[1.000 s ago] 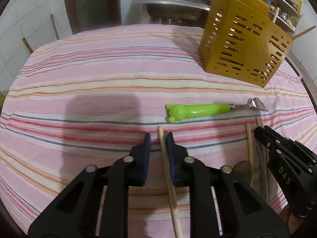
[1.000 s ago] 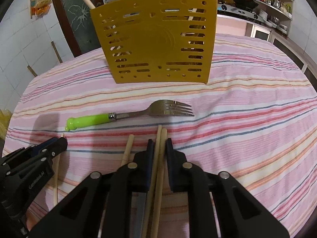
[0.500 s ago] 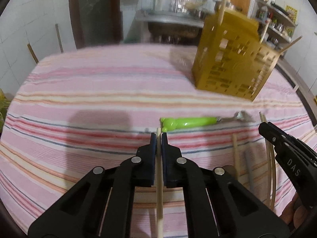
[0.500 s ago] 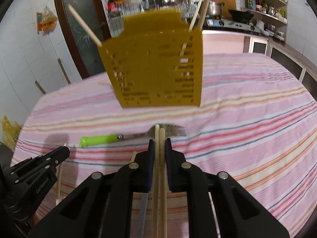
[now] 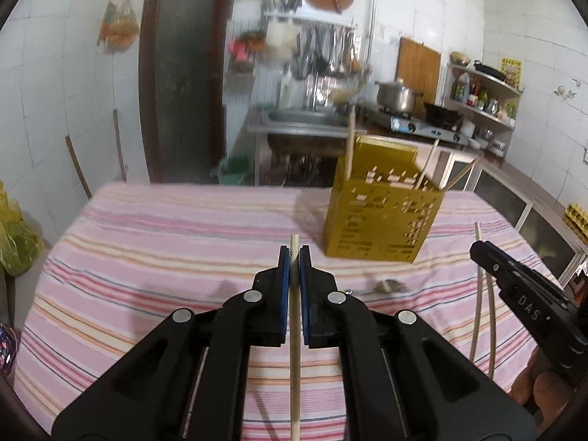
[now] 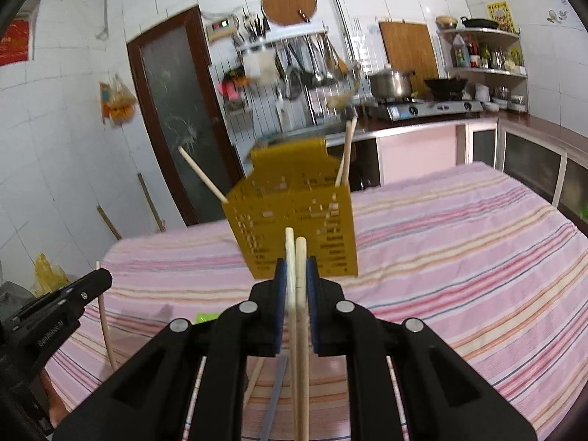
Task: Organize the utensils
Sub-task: 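Lift both held chopsticks up and carry them over the yellow holder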
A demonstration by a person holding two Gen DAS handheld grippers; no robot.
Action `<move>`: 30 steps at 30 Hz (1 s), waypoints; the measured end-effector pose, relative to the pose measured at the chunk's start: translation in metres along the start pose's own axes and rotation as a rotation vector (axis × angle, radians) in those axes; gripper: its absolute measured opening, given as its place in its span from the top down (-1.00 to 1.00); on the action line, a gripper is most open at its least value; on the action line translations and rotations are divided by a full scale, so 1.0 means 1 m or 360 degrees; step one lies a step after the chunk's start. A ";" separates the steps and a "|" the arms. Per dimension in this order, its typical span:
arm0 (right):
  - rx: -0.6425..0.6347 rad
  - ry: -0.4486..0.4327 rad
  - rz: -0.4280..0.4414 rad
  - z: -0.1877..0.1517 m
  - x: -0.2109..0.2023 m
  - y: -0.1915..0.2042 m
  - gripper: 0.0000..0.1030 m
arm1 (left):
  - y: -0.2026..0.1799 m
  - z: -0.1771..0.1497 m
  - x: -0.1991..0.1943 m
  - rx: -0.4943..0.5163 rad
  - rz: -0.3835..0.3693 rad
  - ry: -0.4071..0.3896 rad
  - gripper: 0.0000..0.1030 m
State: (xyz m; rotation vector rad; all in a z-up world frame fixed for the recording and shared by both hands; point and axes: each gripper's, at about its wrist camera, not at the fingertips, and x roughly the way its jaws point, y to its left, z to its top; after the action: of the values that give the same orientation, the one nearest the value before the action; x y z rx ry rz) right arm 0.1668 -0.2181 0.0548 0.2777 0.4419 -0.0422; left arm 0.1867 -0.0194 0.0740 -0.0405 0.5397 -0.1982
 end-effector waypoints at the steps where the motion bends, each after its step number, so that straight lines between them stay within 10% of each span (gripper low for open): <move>1: 0.0001 -0.0022 0.0006 0.002 -0.004 -0.001 0.78 | -0.002 0.002 -0.005 -0.0002 -0.0005 -0.0019 0.93; 30: -0.0028 -0.0439 0.0126 0.036 -0.043 -0.015 0.78 | -0.026 0.046 -0.044 0.0038 -0.0083 -0.0305 0.93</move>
State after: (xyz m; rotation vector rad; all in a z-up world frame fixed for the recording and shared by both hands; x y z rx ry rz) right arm 0.1410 -0.2431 0.1009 0.2676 0.1570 0.0008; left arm 0.1691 -0.0368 0.1379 -0.0498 0.3452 -0.2487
